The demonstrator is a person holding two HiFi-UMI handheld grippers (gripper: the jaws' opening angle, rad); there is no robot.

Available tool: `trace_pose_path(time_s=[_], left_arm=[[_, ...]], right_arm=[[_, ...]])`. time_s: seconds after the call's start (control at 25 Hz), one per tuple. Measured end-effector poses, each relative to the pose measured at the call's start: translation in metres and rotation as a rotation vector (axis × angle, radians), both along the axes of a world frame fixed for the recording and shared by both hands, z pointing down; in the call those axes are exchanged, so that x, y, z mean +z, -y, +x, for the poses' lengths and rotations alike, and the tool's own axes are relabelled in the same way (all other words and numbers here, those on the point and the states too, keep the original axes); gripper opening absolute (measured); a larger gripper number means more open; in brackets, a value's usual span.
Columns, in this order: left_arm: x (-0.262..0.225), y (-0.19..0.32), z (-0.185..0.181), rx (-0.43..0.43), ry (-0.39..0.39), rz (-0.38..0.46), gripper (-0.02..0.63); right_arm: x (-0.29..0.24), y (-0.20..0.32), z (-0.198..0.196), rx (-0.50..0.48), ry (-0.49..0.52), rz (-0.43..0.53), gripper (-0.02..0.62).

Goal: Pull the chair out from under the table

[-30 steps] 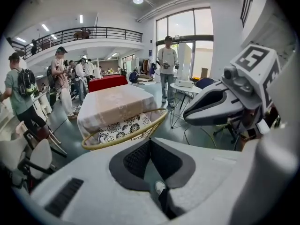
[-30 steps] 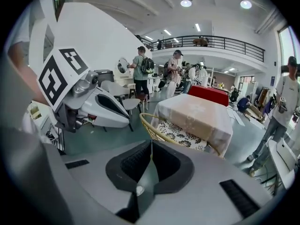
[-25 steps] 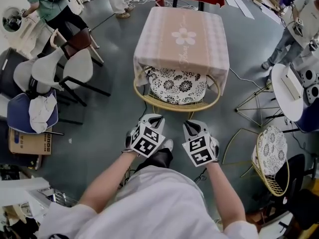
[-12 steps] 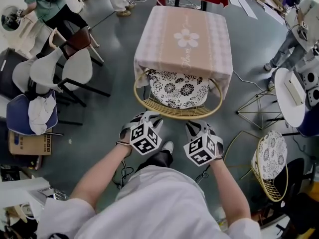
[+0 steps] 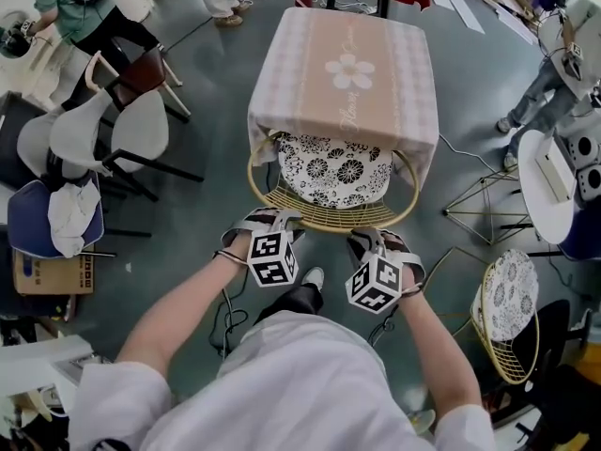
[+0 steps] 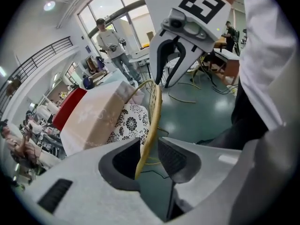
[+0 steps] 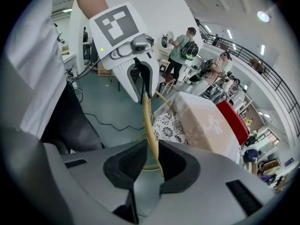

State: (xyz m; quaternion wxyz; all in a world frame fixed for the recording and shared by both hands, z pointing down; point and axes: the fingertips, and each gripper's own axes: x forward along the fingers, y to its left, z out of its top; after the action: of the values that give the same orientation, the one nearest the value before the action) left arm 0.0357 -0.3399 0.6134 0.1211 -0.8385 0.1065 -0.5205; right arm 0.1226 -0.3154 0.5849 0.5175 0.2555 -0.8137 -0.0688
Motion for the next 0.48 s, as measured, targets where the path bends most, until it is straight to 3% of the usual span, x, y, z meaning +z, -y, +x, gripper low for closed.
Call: trace_pose_path(time_s=[0.28, 0.48], left_arm=[[0.016, 0.0, 0.005, 0.133, 0.082, -0.002, 0.109], [0.026, 0.007, 0.007, 0.171, 0.129, 0.017, 0.109]], right_arm=[[0.021, 0.009, 0.003, -0.104, -0.116, -0.005, 0.059], [0.043, 0.015, 0.0, -0.207, -0.223, -0.015, 0.081]])
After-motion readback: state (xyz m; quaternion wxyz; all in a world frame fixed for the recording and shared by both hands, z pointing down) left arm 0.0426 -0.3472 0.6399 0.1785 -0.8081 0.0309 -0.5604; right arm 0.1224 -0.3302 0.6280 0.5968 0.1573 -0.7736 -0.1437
